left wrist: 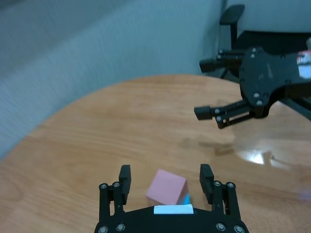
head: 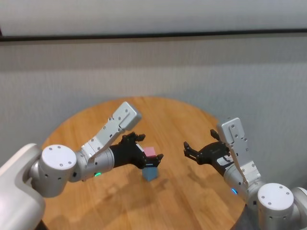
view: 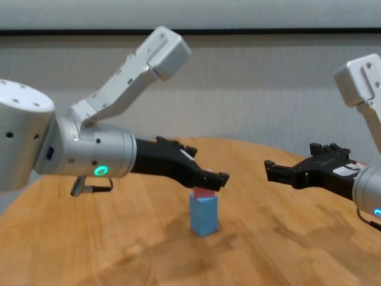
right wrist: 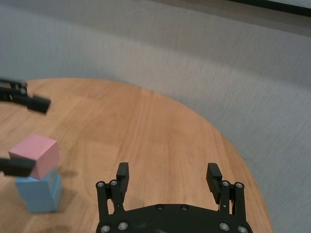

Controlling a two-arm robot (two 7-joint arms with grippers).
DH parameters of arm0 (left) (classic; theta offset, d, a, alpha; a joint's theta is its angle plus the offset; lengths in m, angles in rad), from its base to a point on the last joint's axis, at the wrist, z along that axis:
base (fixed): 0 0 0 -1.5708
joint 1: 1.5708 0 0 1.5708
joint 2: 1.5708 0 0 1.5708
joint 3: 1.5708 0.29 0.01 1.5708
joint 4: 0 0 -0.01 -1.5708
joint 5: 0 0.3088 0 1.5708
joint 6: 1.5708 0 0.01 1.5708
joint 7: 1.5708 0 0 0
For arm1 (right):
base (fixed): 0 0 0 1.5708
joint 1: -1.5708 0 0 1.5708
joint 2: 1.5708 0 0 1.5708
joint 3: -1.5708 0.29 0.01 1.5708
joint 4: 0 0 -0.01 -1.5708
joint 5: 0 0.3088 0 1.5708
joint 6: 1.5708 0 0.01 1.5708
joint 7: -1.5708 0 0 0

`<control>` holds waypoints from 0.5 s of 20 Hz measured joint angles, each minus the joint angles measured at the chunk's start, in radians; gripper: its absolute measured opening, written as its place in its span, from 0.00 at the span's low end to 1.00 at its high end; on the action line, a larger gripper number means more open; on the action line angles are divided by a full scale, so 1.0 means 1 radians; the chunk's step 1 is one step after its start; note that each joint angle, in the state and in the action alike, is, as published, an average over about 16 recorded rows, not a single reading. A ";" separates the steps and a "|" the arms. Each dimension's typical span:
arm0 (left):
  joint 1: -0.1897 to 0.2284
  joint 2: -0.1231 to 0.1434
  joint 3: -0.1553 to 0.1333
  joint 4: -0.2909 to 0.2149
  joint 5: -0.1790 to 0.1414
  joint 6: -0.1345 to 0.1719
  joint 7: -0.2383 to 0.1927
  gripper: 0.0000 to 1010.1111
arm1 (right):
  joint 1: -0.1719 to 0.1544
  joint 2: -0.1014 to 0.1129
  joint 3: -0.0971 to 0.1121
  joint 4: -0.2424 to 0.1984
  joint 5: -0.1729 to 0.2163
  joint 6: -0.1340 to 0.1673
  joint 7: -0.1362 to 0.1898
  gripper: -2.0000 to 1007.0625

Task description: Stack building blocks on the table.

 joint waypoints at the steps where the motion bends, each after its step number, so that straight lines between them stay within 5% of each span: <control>1: 0.002 0.002 -0.003 -0.007 -0.002 0.001 0.002 0.89 | 0.000 0.000 0.000 0.000 0.000 0.000 0.000 1.00; 10: 0.031 0.039 -0.044 -0.084 -0.015 0.015 0.034 0.99 | 0.000 0.000 0.000 0.000 0.000 0.000 0.000 1.00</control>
